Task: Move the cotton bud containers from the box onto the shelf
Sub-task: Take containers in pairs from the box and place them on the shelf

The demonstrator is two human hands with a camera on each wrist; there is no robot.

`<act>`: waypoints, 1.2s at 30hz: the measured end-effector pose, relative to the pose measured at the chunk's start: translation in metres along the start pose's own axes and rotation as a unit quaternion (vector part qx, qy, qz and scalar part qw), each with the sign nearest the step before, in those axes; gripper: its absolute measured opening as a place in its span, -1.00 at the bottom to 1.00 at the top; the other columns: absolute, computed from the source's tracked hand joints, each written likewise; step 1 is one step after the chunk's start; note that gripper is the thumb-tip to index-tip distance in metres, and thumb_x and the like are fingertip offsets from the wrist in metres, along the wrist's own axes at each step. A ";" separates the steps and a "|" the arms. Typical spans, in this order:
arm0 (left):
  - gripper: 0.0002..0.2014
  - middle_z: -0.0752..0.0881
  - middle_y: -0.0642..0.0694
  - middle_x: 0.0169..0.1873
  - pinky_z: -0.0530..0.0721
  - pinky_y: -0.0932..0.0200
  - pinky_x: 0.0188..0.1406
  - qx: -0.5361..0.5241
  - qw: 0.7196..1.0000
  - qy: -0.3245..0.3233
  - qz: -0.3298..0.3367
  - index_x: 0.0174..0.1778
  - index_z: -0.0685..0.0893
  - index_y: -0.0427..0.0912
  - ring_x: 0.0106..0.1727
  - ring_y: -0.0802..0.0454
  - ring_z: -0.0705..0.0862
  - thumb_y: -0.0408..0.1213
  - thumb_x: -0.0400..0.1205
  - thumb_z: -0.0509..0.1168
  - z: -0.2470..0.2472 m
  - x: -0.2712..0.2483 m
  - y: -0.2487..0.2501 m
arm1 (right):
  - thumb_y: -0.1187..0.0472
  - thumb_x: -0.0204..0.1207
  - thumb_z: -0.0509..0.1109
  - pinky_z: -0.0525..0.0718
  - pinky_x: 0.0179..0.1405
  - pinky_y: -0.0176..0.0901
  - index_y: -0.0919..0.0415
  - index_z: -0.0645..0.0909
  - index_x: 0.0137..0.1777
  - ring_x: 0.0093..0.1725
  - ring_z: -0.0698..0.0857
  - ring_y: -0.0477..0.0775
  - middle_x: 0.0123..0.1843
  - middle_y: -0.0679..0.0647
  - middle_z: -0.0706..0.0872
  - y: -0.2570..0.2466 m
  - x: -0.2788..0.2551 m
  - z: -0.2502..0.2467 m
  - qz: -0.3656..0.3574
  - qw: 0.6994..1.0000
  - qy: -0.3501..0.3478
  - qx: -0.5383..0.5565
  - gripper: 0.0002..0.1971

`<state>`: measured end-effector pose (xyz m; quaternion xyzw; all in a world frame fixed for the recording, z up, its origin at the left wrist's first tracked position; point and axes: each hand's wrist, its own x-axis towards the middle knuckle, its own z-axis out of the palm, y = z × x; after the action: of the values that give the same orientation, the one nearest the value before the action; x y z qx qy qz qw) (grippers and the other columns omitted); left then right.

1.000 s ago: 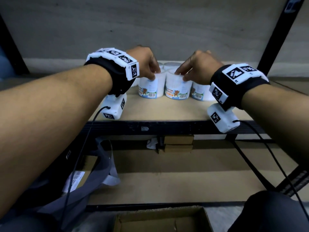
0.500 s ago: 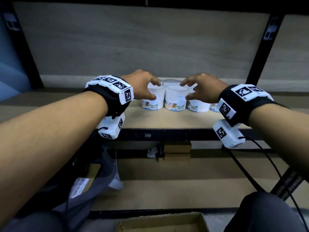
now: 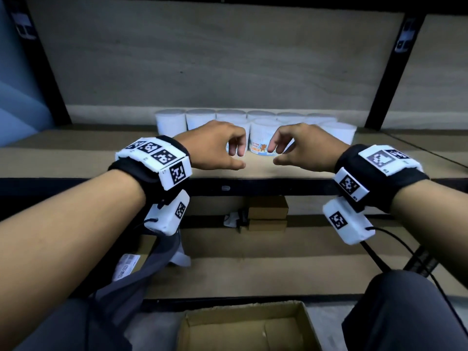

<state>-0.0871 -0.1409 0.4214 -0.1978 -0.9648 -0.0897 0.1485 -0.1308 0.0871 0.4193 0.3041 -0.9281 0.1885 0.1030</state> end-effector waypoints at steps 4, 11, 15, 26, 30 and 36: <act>-0.77 0.70 0.14 -0.31 0.60 0.20 -0.18 -0.036 0.999 -0.032 -0.008 -0.22 0.64 0.04 -0.23 0.24 0.64 0.05 0.43 0.50 0.022 -0.022 0.005 | 0.16 0.41 0.59 0.61 -0.04 -0.23 -0.07 0.70 -0.04 -0.15 0.68 -0.18 -0.13 -0.17 0.74 -0.006 -0.018 0.019 -0.001 0.999 -0.031 0.033 -0.81; -0.78 0.75 0.10 -0.37 0.64 0.25 -0.24 -0.091 0.988 -0.119 -0.030 -0.27 0.69 -0.01 -0.31 0.18 0.69 0.04 0.47 0.50 0.076 -0.061 0.009 | 0.28 0.37 0.60 0.55 -0.20 -0.43 -0.03 0.71 -0.11 -0.25 0.70 -0.21 -0.21 -0.11 0.78 -0.008 -0.052 0.082 0.007 0.990 -0.112 0.087 -0.79; -0.82 0.77 0.12 -0.37 0.59 0.33 -0.26 -0.111 0.968 -0.222 -0.043 -0.24 0.73 -0.01 -0.30 0.19 0.70 0.00 0.47 0.51 0.124 -0.086 0.004 | 0.26 0.33 0.62 0.54 -0.19 -0.48 -0.05 0.73 -0.10 -0.31 0.68 -0.32 -0.25 -0.12 0.78 -0.003 -0.078 0.134 0.024 0.982 -0.164 0.095 -0.78; -0.77 0.75 0.04 -0.30 0.64 0.16 -0.19 -0.147 0.916 -0.350 -0.129 -0.24 0.67 -0.03 -0.32 0.15 0.64 -0.04 0.40 0.57 0.262 -0.152 -0.017 | 0.22 0.37 0.61 0.54 -0.12 -0.28 -0.02 0.74 -0.05 -0.11 0.73 -0.08 -0.17 -0.08 0.79 0.023 -0.137 0.265 0.114 0.936 -0.315 0.104 -0.80; -0.68 0.76 -0.01 -0.09 0.66 0.12 0.06 -0.158 0.902 -0.369 -0.159 -0.02 0.71 -0.06 -0.08 0.04 0.71 -0.09 0.39 0.60 0.292 -0.172 -0.019 | 0.18 0.39 0.62 0.67 0.04 -0.16 -0.05 0.70 -0.01 0.02 0.72 0.00 -0.06 -0.02 0.78 0.023 -0.147 0.301 0.143 0.915 -0.359 0.117 -0.77; -0.53 0.70 -0.01 0.08 0.64 0.08 0.16 -0.140 0.881 -0.413 -0.183 0.18 0.70 -0.03 0.09 -0.02 0.68 -0.04 0.38 0.61 0.334 -0.195 -0.030 | 0.06 0.37 0.64 0.65 0.12 -0.14 0.02 0.59 0.34 0.16 0.69 0.06 0.23 0.06 0.67 0.019 -0.162 0.349 0.153 0.893 -0.406 0.119 -0.46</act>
<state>-0.0126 -0.1599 0.0410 -0.0558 -0.9349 -0.1595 -0.3121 -0.0404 0.0427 0.0473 0.2184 -0.8948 0.1707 -0.3499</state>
